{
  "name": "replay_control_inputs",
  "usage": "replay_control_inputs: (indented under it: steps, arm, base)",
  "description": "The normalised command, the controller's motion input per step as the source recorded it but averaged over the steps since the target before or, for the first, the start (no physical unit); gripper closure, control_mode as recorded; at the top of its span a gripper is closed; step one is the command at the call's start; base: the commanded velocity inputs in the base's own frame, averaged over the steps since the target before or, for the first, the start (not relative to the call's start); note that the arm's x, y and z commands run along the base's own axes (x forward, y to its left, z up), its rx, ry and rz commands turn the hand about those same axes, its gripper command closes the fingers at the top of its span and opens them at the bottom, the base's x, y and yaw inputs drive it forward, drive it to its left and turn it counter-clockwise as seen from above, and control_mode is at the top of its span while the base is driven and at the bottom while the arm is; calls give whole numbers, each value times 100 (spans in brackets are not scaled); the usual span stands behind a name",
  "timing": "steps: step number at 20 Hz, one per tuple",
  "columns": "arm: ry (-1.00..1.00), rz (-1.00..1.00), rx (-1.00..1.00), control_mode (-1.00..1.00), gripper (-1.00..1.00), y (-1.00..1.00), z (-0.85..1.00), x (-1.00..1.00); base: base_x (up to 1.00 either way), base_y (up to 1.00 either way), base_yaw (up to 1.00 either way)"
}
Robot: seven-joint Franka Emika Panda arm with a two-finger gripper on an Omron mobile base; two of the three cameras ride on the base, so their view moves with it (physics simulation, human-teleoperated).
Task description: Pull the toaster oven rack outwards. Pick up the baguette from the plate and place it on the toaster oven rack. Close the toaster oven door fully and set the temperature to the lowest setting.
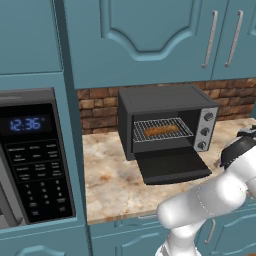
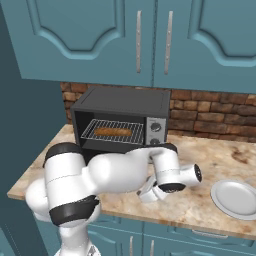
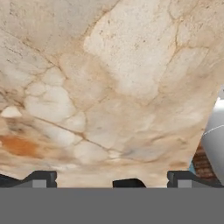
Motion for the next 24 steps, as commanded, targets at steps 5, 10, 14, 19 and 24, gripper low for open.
replay_control_inputs:
  steps: [5,10,14,19,24]
  arm:
    - [1,2,3,-100,-100,8,-20,18]
    - [0,1,4,-100,-100,0,-20,16]
    - [0,1,4,-100,-100,0,-19,14]
    - [0,1,3,-100,-100,0,-21,12]
    - [1,1,3,-100,-100,0,-25,13]
  base:
    - [0,0,0]
    - [0,0,0]
    - [0,0,0]
    - [0,0,0]
    - [0,0,0]
